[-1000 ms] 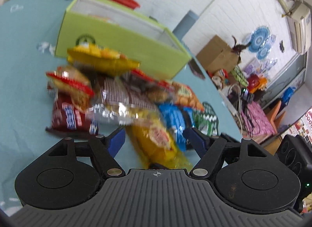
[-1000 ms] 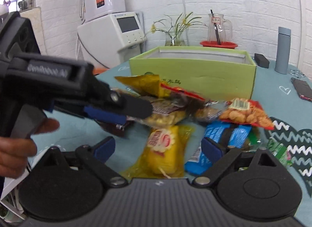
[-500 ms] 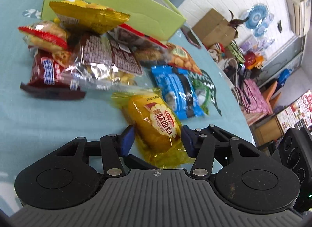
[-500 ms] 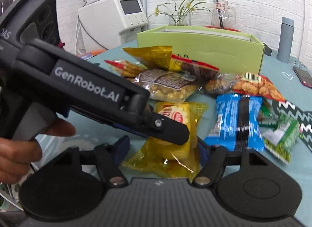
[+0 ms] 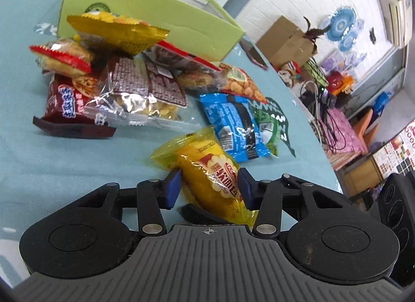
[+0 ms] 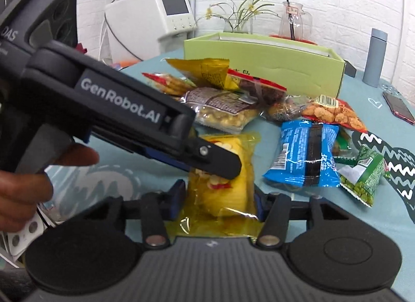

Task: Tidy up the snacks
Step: 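Lower the yellow bread bag into the box and open the left tool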

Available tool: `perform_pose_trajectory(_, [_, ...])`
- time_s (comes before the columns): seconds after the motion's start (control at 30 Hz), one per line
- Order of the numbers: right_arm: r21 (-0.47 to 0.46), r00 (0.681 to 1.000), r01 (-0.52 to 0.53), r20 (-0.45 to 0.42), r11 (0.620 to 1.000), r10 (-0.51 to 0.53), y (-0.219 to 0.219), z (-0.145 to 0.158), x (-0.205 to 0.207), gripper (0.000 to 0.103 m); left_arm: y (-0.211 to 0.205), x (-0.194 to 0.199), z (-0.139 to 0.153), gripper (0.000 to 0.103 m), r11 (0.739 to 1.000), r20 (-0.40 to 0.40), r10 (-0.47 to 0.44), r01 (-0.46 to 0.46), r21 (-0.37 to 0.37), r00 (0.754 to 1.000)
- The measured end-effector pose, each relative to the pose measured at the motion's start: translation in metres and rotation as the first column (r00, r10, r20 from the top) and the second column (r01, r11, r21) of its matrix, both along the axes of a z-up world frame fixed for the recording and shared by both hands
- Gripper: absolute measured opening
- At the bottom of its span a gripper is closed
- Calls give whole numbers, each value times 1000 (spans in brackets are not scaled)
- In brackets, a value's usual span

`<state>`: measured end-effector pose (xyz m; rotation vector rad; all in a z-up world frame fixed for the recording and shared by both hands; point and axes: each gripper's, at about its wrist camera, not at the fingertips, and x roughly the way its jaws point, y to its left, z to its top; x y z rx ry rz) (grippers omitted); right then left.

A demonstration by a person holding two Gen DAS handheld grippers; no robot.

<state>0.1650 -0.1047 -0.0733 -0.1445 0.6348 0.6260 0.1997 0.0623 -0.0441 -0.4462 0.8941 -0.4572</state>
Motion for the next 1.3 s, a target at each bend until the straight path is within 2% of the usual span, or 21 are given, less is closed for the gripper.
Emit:
perform_pose_trajectory(0.07, [26, 1000, 1, -2, 1000, -1, -5, 10, 4, 56, -1, 5, 11, 26, 1000, 15, -9, 10, -11, 1000])
perform_pose_trajectory(0.2, [39, 995, 11, 100, 999, -15, -9, 40, 17, 57, -7, 26, 49, 26, 1000, 119, -25, 26, -9, 993])
perform_pose_trajectory(0.3, [54, 986, 12, 165, 998, -21, -8, 60, 43, 57, -9, 53, 75, 26, 1000, 191, -20, 17, 13, 981])
perform_pose_trajectory(0.4, [49, 977, 10, 212, 999, -20, -3, 75, 80, 56, -8, 92, 94, 26, 1000, 228, -10, 5, 23, 974])
perform_pose_trajectory(0.6, [18, 975, 21, 221, 1000, -24, 12, 89, 174, 56, -9, 194, 109, 26, 998, 218, 14, -28, 60, 976])
perform_pose_trajectory(0.8, [12, 989, 27, 148, 1000, -29, 19, 70, 248, 58, -11, 269, 86, 26, 996, 154, 13, -26, 81, 988])
perform_pose_trajectory(0.83, [24, 990, 32, 137, 999, -35, 18, 66, 257, 65, -10, 277, 82, 28, 996, 148, 20, -33, 86, 989])
perform_pose_trajectory(0.87, [39, 990, 40, 135, 998, -45, 16, 64, 260, 82, -8, 282, 79, 37, 995, 153, 26, -41, 94, 988])
perform_pose_trajectory(0.93, [75, 983, 55, 170, 996, -67, 9, 65, 261, 102, -3, 285, 77, 52, 993, 163, 43, -60, 99, 986])
perform_pose_trajectory(0.97, [84, 978, 54, 194, 995, -70, 6, 67, 256, 102, 0, 284, 78, 57, 993, 172, 49, -66, 94, 984])
perform_pose_trajectory(1.1, [94, 958, 48, 278, 994, -72, -3, 84, 227, 102, 16, 258, 95, 61, 995, 235, 62, -80, 67, 970])
perform_pose_trajectory(1.13, [100, 955, 43, 289, 994, -71, -5, 88, 218, 102, 21, 249, 99, 65, 995, 252, 64, -81, 61, 966])
perform_pose_trajectory(1.2, [126, 952, 26, 299, 992, -63, -9, 95, 200, 102, 31, 225, 109, 68, 994, 291, 73, -94, 58, 954])
perform_pose_trajectory(1.3, [153, 965, -2, 261, 988, -39, -13, 97, 180, 103, 47, 185, 117, 70, 990, 335, 90, -120, 70, 938])
